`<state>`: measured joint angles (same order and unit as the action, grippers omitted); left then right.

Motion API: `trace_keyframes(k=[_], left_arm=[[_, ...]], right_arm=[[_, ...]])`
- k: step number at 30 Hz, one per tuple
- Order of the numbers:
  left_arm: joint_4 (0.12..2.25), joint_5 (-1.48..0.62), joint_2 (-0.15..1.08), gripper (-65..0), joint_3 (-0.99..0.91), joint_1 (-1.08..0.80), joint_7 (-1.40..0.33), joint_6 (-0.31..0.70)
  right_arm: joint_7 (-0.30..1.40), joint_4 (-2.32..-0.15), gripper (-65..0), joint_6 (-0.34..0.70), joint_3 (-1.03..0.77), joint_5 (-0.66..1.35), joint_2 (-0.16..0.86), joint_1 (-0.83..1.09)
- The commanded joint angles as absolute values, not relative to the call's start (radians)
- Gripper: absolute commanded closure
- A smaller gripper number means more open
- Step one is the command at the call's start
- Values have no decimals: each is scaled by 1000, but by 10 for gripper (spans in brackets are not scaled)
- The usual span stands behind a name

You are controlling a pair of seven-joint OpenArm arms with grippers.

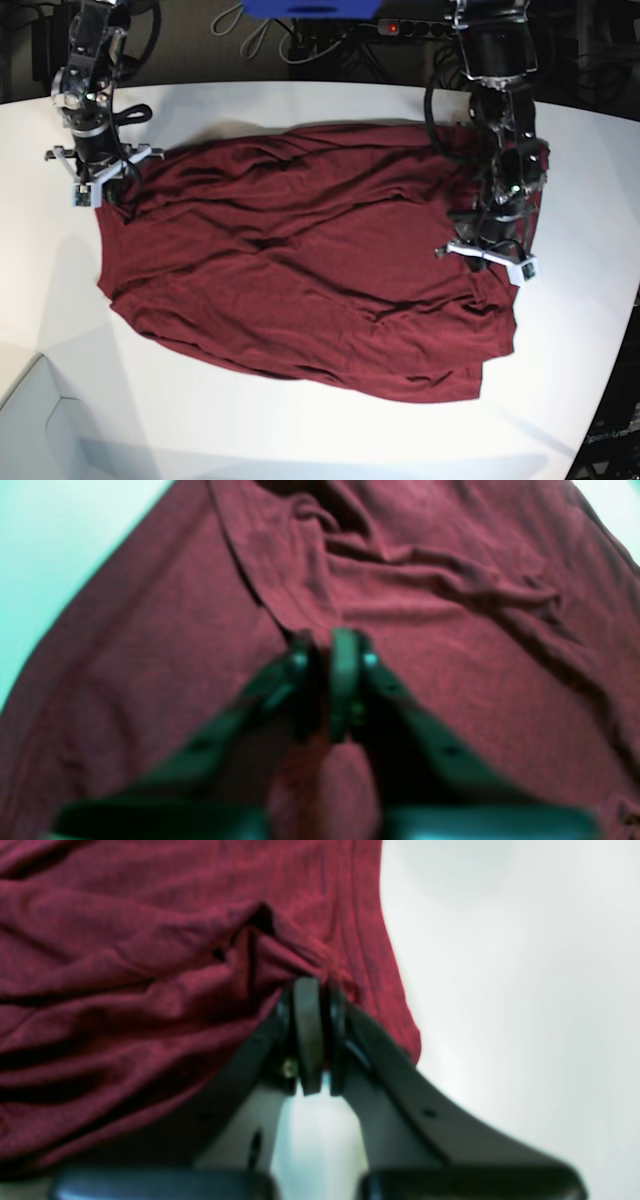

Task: Layout the t-shirt on the table in an organized manner, then fold the t-shirt properly
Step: 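Release the shirt with the left gripper and move it onto the shirt body, then lower the left gripper and grasp maroon fabric near the shirt side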

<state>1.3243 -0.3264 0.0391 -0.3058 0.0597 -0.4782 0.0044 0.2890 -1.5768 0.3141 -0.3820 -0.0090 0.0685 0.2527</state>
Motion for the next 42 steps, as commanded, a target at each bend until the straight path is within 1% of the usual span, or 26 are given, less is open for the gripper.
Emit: trace_keyframes(k=[1,3,9,12,19,20,21,23,24,27,29,35,42], left_arm=[[1340,-331,44,0,-305,77,-460,12],[1340,-331,47,-8,-308,77,-460,12],[1340,-331,81,-2,-314,77,-458,10],[1351,-340,113,-2,-352,79,-458,10],[1353,-341,113,-10,-389,79,-469,19],[1353,-341,110,-29,-384,79,-472,19],[1353,-341,108,-65,-369,77,-479,19],[1353,-341,96,-151,-338,74,-489,18],[1356,-341,85,-208,-329,71,-487,16],[1391,-341,61,-330,-318,54,-484,15],[1409,-332,45,-357,-318,47,-484,15],[1402,-331,28,-327,-317,53,-484,15],[1328,-331,27,-296,-317,56,-483,18]], right_arm=[[265,-1593,0,311,-384,-2,77,246],[265,-1593,0,311,-378,-2,77,245],[265,-1593,0,311,-372,-2,79,245],[265,-1593,0,311,-372,-2,79,245],[265,-1593,0,311,-372,-2,77,245],[265,-1593,0,311,-372,-2,77,245],[265,-1593,0,311,-372,-2,77,245],[265,-1593,0,311,-372,-2,70,245],[265,-1593,0,311,-372,-2,67,245],[265,-1593,0,311,-372,-2,67,245],[265,-1593,0,311,-372,-2,67,245],[265,-1593,0,311,-372,-2,65,245],[265,-1593,0,311,-372,-2,65,245]])
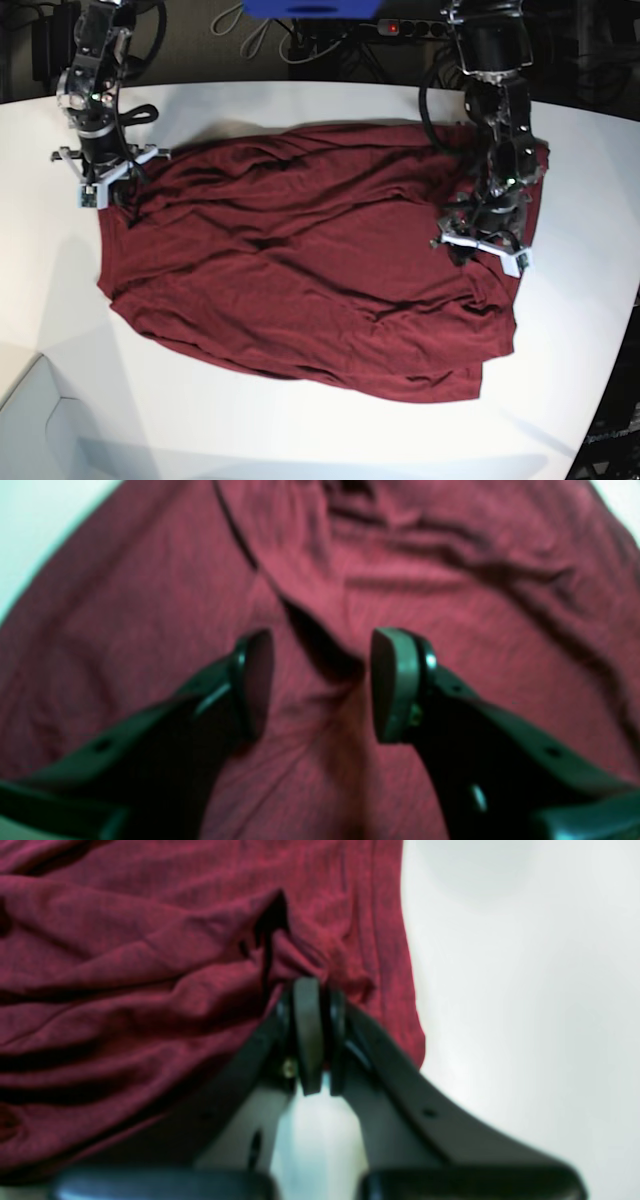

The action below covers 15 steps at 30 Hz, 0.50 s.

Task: Layout the t-shirt on the table in an organized manner, then fold the t-shirt properly
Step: 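Lower the left gripper and grasp maroon fabric near the shirt side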

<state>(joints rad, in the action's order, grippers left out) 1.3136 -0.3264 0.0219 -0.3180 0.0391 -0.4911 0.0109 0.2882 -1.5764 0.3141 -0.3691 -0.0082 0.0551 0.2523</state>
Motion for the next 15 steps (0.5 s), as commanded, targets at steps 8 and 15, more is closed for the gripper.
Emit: trace_keyframes(k=[8,15], left_arm=[[1326,-331,28,-103,-317,56,-479,18],[1339,-335,64,0,-337,76,-479,12]], right_arm=[[265,-1593,0,311,-372,-2,65,245],[265,-1593,0,311,-371,-2,65,245]])
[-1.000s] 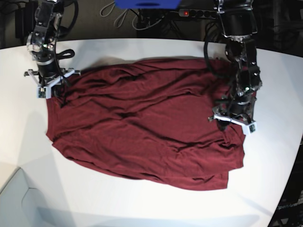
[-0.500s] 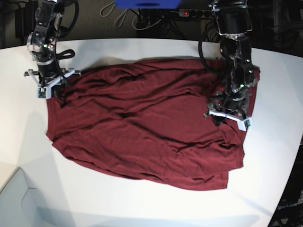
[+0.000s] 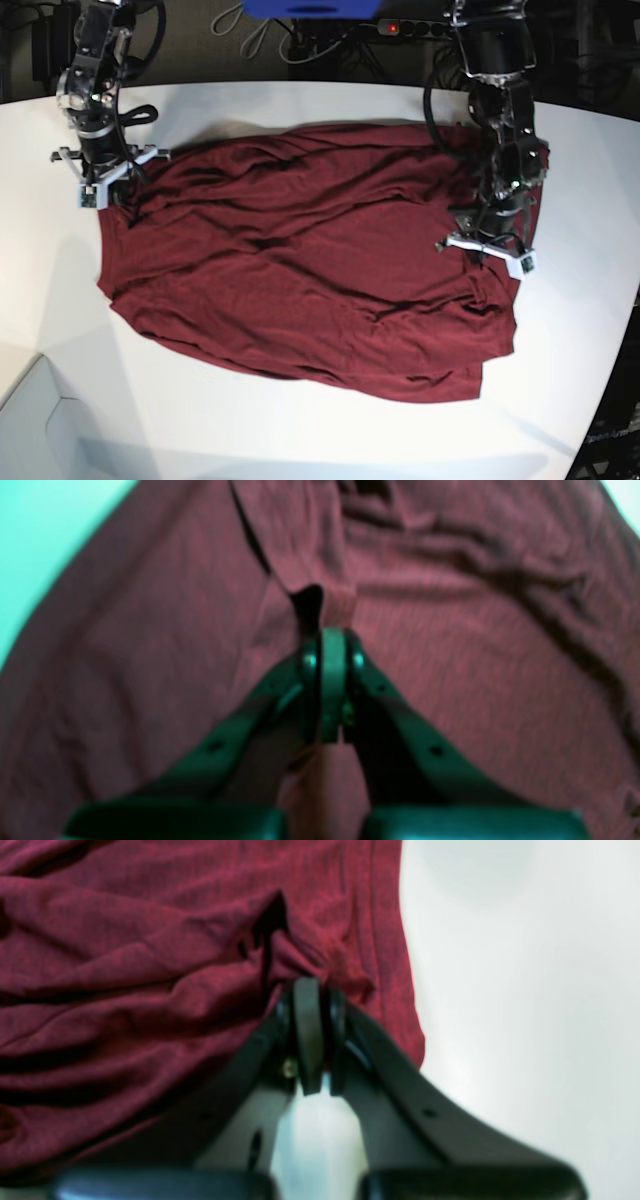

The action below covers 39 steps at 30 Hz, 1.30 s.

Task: Layout the t-shirt on the table in an organized manner, then fold the t-shirt properly
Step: 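Lower the left gripper and grasp maroon fabric near the shirt side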

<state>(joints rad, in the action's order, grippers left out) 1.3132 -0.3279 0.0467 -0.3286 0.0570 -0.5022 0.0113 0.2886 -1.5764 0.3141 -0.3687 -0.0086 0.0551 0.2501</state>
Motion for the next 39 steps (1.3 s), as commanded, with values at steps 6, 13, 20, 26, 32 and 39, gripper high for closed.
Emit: trace_keyframes(k=[6,13,20,26,32,39], left_arm=[[1351,-335,104,-1,-466,102,-481,16],[1340,-341,179,-1,-556,114,-481,18],[1330,-341,189,-5,-578,114,-481,18],[1205,-334,191,-16,-579,159,-484,18],[1133,-341,200,-225,-581,176,-483,18],[1213,-341,194,-411,-582,163,-489,18]], right_arm=[[265,-1593,0,311,-371,-2,67,245],[265,-1593,0,311,-372,-2,70,245],[265,-1593,0,311,-372,-2,67,245],[265,-1593,0,311,-372,-2,67,245],[265,-1593,0,311,-371,-5,71,245],[265,-1604,-135,311,-374,-5,71,245]])
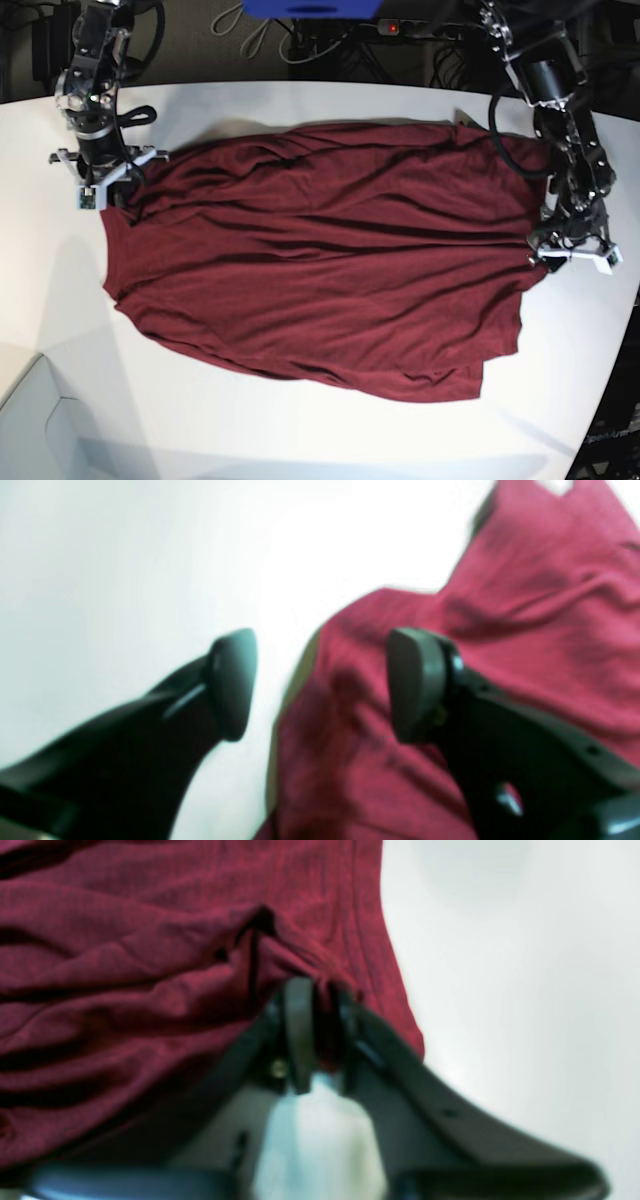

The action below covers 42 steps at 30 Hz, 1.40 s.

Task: Layout the t-shirt on the table in an organized manner, then fold the t-shirt properly
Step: 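Lower the left gripper and grasp maroon fabric near the shirt side, then drag the grasped fabric with the left gripper toward the collar edge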

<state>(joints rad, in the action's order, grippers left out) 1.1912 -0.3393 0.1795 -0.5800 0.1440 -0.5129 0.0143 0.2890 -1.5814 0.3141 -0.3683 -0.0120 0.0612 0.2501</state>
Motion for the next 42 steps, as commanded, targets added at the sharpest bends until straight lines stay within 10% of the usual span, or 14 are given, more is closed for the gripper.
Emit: trace_keyframes(k=[1,14,42], left_arm=[[1242,-341,191,-418,-582,151,-490,18],[1572,-489,147,-416,-478,-104,-487,18],[983,-234,156,-416,-394,303,-341,19]], right_arm=[[265,-1610,-162,311,-375,-5,71,245],[259,-1719,-260,311,-380,-2,33,302],[257,-1497,-259,312,-179,-7,67,203]])
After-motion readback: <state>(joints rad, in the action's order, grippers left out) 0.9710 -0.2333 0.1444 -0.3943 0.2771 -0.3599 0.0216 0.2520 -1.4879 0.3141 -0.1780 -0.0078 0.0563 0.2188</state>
